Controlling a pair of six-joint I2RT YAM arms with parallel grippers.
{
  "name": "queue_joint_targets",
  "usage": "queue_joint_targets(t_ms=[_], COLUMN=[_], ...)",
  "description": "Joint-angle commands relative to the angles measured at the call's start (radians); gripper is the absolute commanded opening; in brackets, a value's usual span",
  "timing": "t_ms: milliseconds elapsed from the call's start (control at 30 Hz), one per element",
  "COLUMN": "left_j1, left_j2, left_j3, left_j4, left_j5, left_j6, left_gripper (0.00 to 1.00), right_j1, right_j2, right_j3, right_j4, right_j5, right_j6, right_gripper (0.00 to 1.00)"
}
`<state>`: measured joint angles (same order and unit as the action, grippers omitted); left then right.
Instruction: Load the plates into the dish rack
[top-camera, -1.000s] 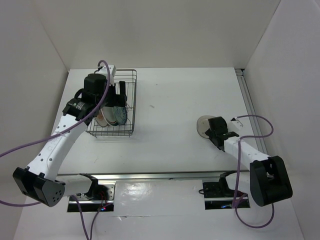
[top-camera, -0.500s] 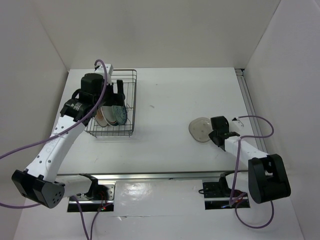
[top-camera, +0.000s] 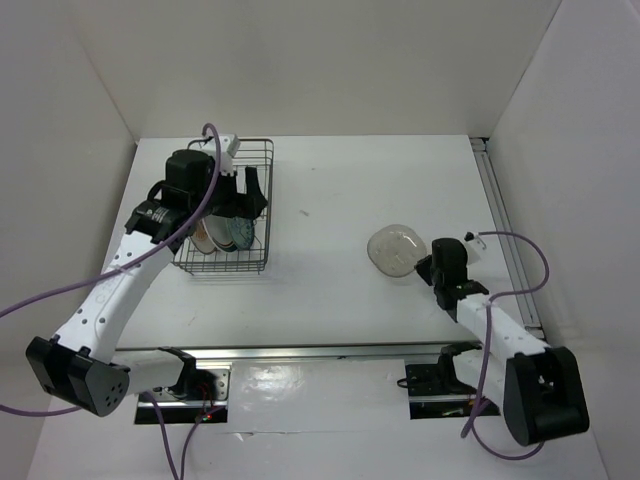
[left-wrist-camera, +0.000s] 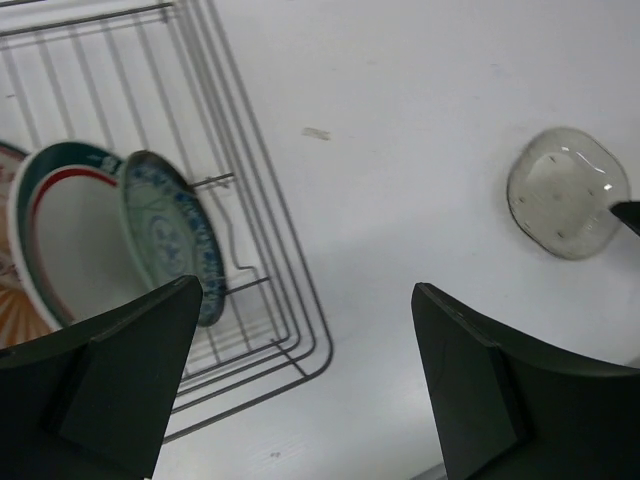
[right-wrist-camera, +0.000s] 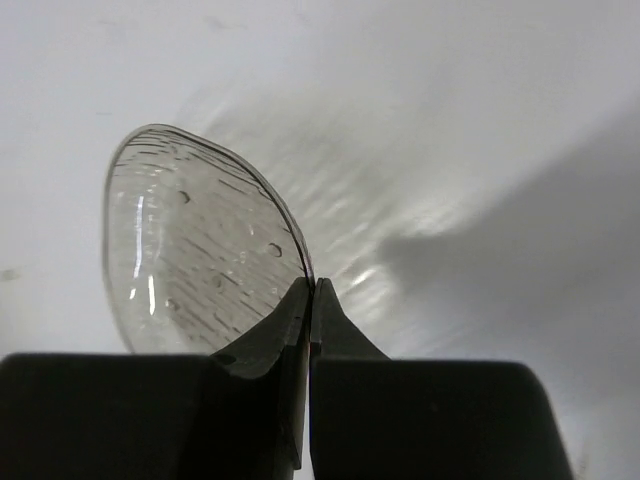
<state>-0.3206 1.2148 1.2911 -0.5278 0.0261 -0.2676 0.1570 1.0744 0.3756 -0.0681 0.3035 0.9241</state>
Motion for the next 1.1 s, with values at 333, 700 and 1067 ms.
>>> queue_joint_targets(t_ms=[333,700,1067], left_j1=[0.003,0.003,0.003], left_j2=[0.084,0.114,0.134], left_j3=[-0.027,-0.047,-0.047], left_j4=[0.17,0.212,0.212], left_j5=[0.412,0.514,0.495], left_j6=[-0.084,-0.116,-0.116], left_gripper=[0.98,0.9,0.54], right_j1=[0.064,0.378,0.426], right_j2=[-0.2,0.015,0.128], right_j3=[-0.122,0.112,0.215], right_j4=[0.724,0.743,0.824], right_j5=[-0.559,-0.357,-0.31], right_j6=[-0.249,-0.384,-0.353], right_gripper=[0.0,0.0,0.0])
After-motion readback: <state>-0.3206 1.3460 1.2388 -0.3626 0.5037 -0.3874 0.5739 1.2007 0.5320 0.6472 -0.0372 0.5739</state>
